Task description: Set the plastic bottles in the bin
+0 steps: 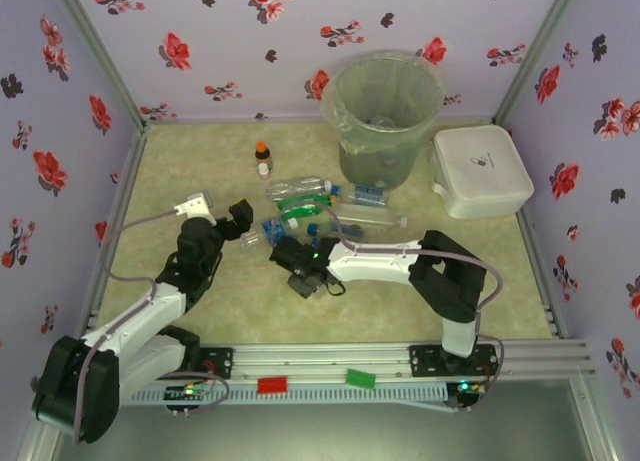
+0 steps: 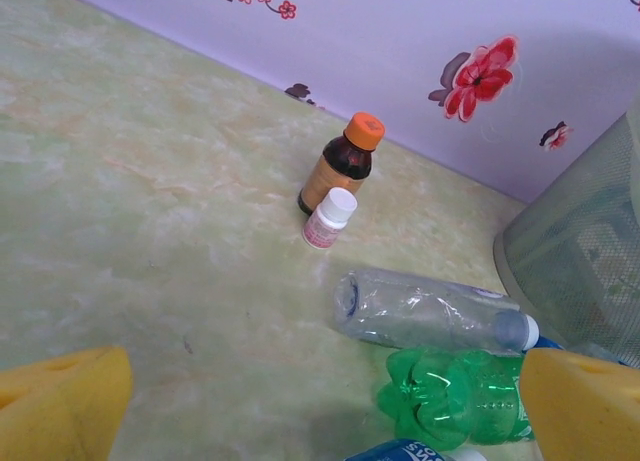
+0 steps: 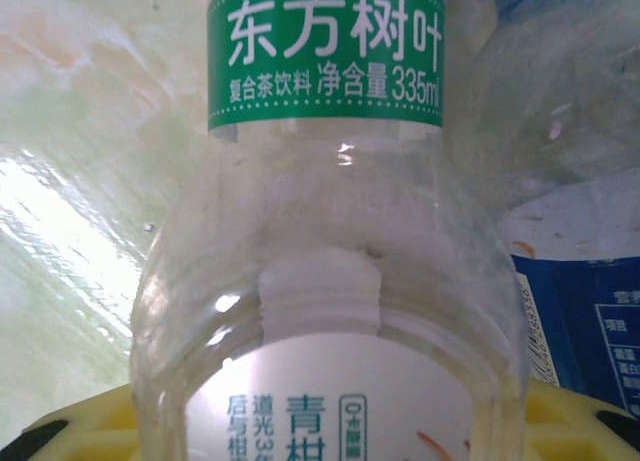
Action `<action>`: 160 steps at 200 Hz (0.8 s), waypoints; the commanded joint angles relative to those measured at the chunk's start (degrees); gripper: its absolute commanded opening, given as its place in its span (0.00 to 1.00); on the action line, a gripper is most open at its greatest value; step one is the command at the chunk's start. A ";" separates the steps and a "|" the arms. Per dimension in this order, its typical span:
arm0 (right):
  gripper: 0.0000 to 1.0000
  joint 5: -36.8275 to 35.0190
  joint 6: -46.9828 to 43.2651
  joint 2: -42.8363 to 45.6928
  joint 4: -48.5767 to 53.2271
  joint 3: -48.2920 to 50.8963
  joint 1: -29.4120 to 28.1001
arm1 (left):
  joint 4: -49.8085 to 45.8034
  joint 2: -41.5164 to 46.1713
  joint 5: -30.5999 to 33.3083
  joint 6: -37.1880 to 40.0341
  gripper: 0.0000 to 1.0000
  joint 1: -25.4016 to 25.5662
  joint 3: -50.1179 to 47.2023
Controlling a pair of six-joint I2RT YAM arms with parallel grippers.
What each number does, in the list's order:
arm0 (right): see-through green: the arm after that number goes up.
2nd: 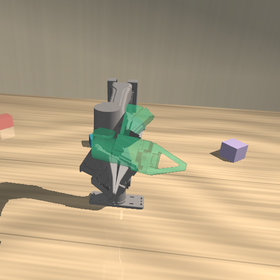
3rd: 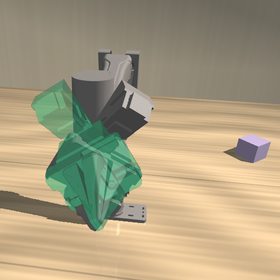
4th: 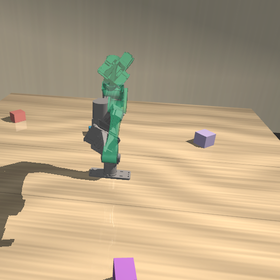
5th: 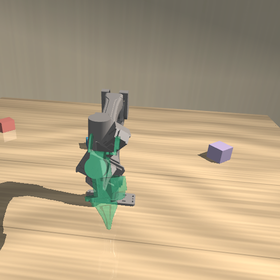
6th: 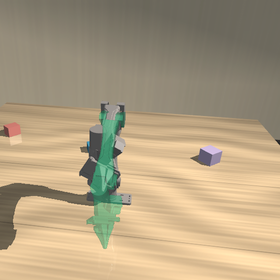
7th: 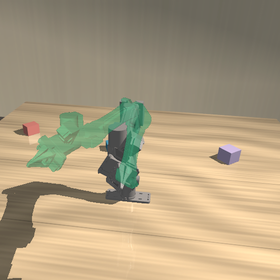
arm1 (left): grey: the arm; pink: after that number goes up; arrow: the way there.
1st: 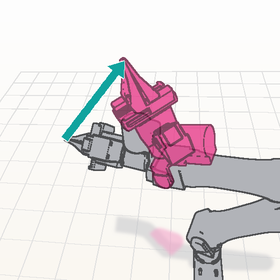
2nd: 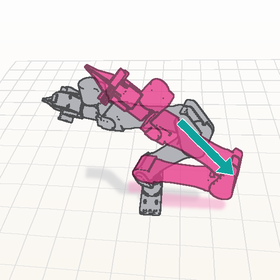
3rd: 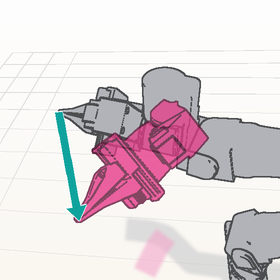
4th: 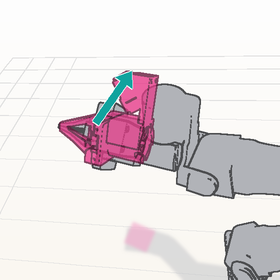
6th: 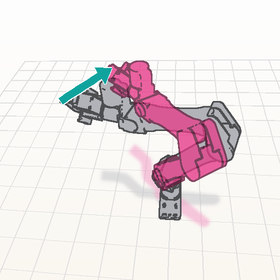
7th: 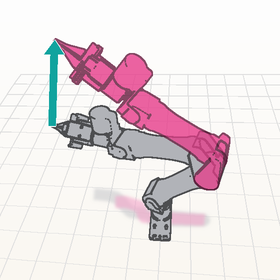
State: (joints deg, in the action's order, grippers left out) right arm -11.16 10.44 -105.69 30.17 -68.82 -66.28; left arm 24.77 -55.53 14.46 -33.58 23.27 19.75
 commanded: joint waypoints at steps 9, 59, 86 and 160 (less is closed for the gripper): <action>0.39 1.26 -0.85 6.90 -5.09 0.74 0.06 | 0.36 0.65 1.27 -0.44 1.00 -0.84 -0.19; 0.37 9.27 3.31 14.56 -10.40 -2.72 7.72 | -0.33 0.51 1.27 -0.24 1.00 -1.47 0.31; 0.36 13.11 4.26 18.35 -13.68 -5.56 13.27 | -0.95 0.65 1.10 0.03 1.00 -1.67 1.06; 0.35 7.13 -4.24 21.14 -18.71 -17.72 26.94 | -0.87 -0.57 -1.83 -0.63 1.00 -1.82 2.14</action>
State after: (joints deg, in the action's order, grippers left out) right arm -0.49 10.92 -85.36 14.39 -81.47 -42.76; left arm 24.36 -55.55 14.20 -33.61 22.04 19.97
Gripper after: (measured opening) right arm 0.509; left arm 0.998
